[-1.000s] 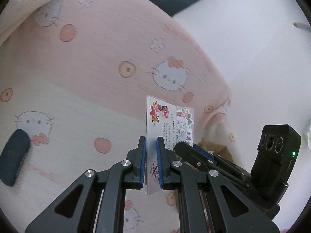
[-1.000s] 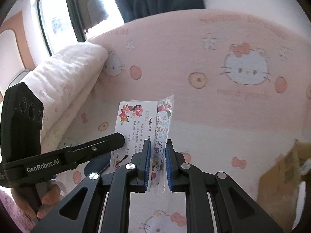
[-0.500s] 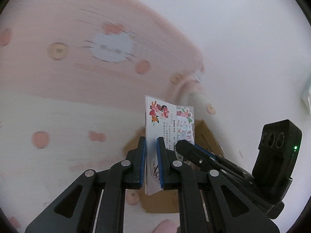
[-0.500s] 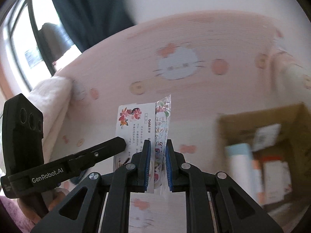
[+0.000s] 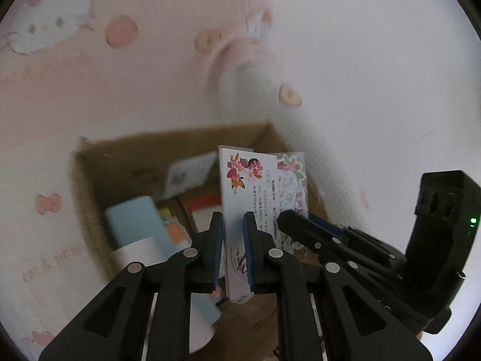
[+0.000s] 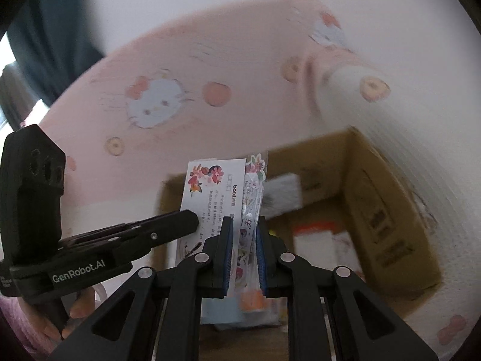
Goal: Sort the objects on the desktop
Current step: 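Lower the card and packet into the box and open the left gripper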
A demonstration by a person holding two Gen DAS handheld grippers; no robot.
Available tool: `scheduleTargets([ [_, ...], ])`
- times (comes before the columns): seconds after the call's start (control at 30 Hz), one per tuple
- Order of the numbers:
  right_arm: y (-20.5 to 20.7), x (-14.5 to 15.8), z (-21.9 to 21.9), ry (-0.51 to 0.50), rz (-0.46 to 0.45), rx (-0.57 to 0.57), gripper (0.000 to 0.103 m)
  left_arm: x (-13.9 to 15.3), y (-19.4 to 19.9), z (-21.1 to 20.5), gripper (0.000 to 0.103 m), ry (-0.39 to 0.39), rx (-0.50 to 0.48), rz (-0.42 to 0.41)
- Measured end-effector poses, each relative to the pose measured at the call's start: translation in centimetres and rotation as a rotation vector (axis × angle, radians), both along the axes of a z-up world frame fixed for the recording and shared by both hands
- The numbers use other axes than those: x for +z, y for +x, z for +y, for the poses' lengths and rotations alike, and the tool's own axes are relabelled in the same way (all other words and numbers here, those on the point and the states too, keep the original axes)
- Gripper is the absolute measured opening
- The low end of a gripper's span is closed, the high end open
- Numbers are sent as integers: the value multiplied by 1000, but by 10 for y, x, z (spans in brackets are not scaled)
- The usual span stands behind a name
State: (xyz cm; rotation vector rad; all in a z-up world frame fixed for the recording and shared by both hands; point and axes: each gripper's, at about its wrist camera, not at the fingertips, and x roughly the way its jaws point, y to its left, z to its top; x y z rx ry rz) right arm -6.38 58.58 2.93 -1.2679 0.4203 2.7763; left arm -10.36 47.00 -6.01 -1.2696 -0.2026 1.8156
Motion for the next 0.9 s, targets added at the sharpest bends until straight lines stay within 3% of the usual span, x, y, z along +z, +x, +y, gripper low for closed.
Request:
scheduleTargets([
  [0.27,-19,-33,59,7,-187,-56,12,-36,-3,81,16,-193,-116,-60],
  [0.47,-28,-51,77,32,-263,-59,12,-78,-16,96,16,-235,-113,-279],
  [0.73,-32,-83,82,52,-383,-37,12,-104,-18,104,16,-326,-106,-341],
  [0.9,-32,-93,88,56,-416,-48,12,-110,-15,110,15,-335,-109,-365],
])
